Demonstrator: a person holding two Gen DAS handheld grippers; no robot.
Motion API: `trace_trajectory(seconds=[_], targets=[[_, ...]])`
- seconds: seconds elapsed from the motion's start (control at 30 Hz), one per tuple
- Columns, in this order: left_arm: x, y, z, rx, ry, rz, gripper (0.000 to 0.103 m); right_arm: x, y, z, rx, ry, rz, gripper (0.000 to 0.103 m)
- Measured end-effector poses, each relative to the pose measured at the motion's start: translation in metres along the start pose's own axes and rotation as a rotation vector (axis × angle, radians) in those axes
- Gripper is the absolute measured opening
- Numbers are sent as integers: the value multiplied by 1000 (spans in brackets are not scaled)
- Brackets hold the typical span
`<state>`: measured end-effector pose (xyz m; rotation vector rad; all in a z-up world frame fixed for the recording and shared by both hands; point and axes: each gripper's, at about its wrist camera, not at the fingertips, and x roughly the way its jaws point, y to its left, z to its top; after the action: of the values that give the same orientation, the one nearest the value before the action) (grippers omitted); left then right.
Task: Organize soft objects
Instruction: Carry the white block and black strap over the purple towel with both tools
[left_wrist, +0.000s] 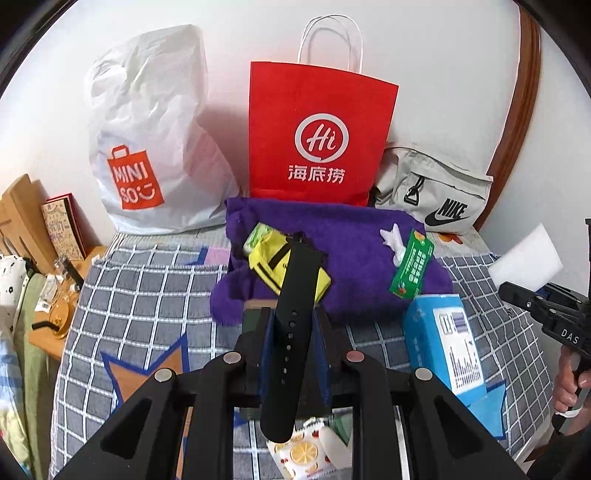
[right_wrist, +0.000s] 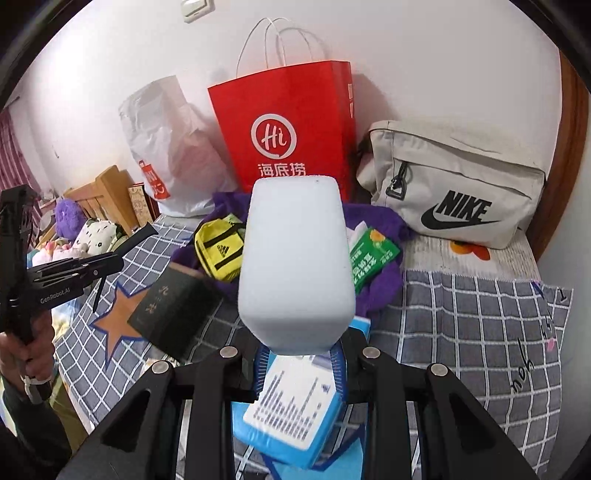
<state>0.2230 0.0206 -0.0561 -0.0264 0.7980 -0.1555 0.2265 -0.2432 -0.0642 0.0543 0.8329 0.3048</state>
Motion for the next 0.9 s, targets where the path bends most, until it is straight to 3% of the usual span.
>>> trace_trajectory(seconds=[0.7,0.9], targets=[[49,2,50,-5,1,-5,20,60,-16,50,-17,30,-5,29],[66,4,60,-6,14,5,20,90,-18,60,-34,76,0,29]])
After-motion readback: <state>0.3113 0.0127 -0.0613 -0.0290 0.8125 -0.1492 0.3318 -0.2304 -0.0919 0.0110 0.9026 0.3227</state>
